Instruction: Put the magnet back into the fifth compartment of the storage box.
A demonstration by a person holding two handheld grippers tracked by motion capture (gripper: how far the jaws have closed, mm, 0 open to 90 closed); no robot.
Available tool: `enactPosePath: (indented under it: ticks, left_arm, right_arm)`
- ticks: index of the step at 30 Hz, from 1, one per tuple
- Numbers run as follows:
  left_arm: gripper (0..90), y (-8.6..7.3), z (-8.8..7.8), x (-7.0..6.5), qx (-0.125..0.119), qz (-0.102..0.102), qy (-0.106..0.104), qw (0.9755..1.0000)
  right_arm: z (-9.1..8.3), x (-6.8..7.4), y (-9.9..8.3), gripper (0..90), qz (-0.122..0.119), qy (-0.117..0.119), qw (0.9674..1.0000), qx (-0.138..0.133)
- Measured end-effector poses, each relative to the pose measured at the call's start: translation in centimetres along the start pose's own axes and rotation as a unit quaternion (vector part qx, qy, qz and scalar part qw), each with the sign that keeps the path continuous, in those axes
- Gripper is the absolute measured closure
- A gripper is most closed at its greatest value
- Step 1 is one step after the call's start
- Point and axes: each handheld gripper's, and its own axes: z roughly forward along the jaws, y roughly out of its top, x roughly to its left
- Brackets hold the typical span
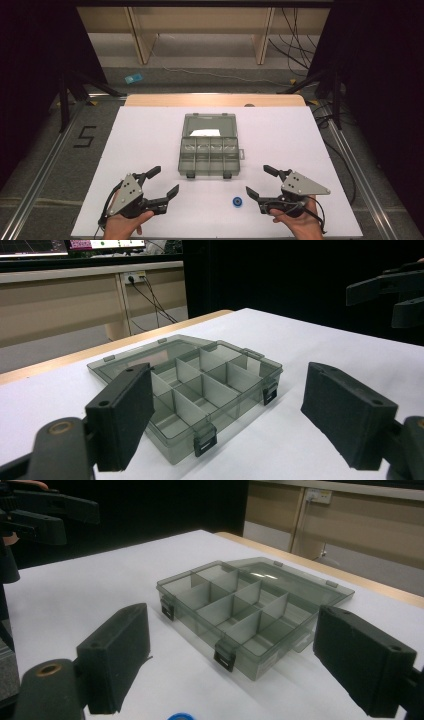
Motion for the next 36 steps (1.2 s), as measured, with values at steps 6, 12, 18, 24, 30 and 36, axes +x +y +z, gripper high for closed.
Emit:
enactPosePath:
  ticks: [6, 12, 18, 24, 30, 36]
  left_arm:
    - [20.1, 0.0, 0.0, 0.0, 0.000, 0.000, 0.000, 1.0000]
    - [20.1, 0.0, 0.0, 0.0, 0.000, 0.002, 0.000, 1.0000]
    - [20.0, 0.0, 0.0, 0.0, 0.000, 0.002, 0.000, 1.0000]
    - [20.0, 0.0, 0.0, 0.0, 0.000, 0.002, -0.001, 1.0000]
    - [20.0, 0.0, 0.1, 0.0, 0.001, 0.002, -0.001, 1.0000]
    - [20.0, -0.1, 0.1, 0.0, 0.002, 0.001, -0.002, 1.0000]
  right_arm:
    - [0.1, 0.0, 0.0, 15.6, -0.008, 0.003, 1.0000, 0.006]
    - [0.1, 0.2, 0.2, 15.6, -0.013, 0.007, 0.9997, 0.016]
    - [0.0, 0.2, 0.4, 15.5, -0.022, 0.010, 0.9994, 0.026]
    - [0.3, 0.2, 0.7, 15.7, -0.038, 0.021, 0.9976, 0.053]
    - [0.8, 0.7, 1.1, 17.6, -0.058, 0.039, 0.9936, 0.089]
    - [1.6, 1.0, 1.3, 20.3, -0.084, 0.056, 0.9861, 0.133]
